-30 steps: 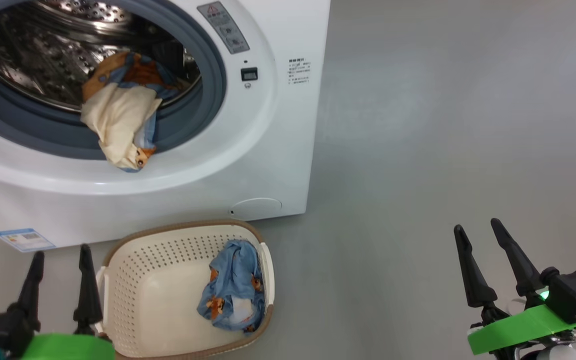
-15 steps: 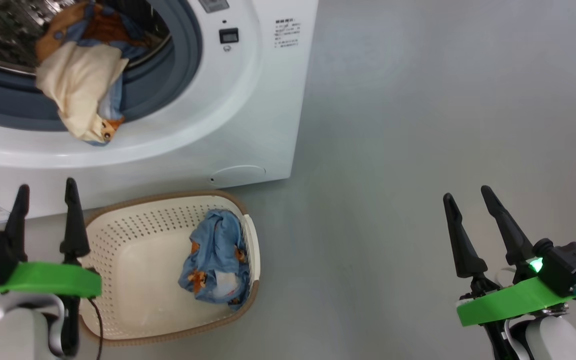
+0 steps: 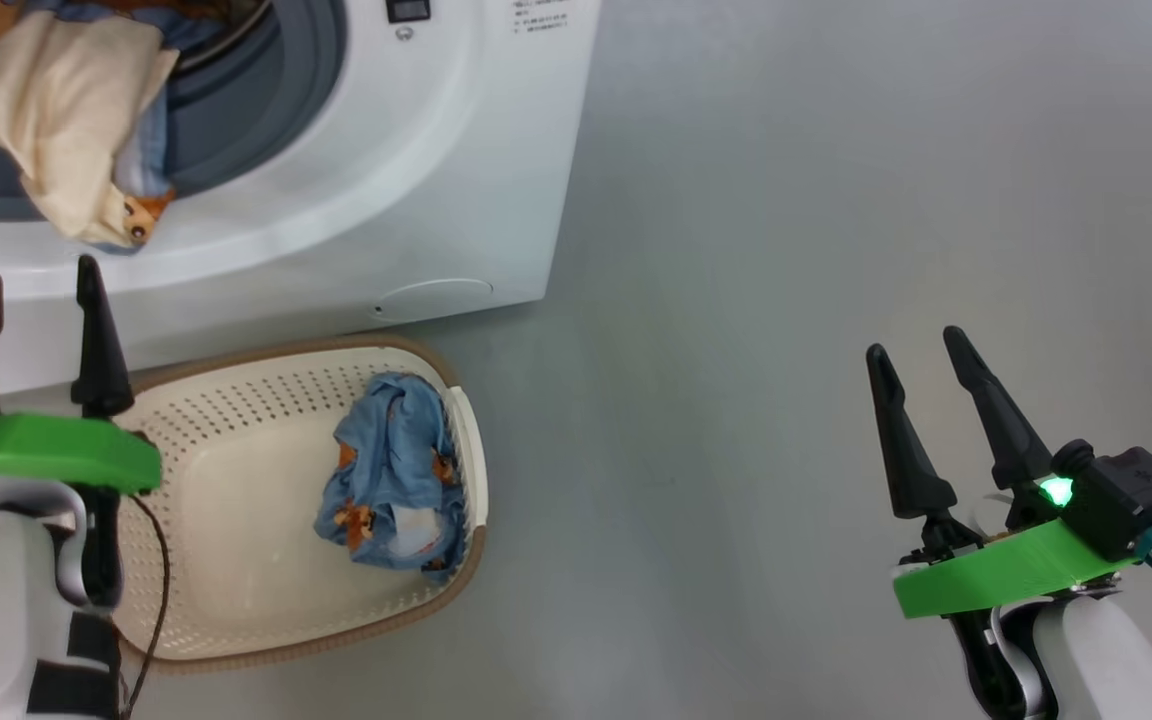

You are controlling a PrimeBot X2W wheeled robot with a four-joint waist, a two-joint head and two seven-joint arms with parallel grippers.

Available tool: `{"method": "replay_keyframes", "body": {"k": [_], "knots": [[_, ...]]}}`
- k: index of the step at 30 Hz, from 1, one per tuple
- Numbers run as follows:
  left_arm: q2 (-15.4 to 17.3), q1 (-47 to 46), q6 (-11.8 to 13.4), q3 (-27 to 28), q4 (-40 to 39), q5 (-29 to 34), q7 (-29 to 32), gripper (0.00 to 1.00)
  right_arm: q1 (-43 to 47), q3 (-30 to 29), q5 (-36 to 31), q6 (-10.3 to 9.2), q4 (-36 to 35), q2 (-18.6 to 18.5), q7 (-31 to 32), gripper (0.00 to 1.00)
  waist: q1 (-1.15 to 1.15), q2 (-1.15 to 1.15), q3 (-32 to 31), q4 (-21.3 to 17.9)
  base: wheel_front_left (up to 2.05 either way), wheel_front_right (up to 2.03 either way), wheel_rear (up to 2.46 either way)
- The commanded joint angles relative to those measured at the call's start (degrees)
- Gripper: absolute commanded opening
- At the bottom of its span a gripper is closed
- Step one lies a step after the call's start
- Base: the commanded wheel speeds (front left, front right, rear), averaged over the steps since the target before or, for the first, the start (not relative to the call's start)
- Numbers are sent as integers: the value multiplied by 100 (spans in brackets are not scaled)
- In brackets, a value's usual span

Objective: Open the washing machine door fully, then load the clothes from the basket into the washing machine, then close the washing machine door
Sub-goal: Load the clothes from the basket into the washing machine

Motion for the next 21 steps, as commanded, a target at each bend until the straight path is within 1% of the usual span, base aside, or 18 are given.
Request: {"method": "replay_keyframes", "body": {"k": [1,5,12,16,21], "knots": [[227,-184,3,99,-11,-42,-36,100,-102,149,-59,26,-148,-49,-47,100,0,0,116,-75,0,0,0],[306,-466,3,52,275,-73,-36,100,-180,201,-59,26,-151,-31,-47,100,0,0,260,-132,0,0,0],[507,-1068,3,-210,942,-169,-36,100,-386,300,-73,26,-164,1,-47,100,0,0,584,-243,0,0,0],[630,-1344,3,-394,1263,-241,-36,100,-452,329,-78,26,-154,12,-47,100,0,0,673,-285,0,0,0],[790,-1627,3,-483,1599,-325,-36,100,-509,377,-70,26,-148,27,-47,100,0,0,756,-358,0,0,0]]}}
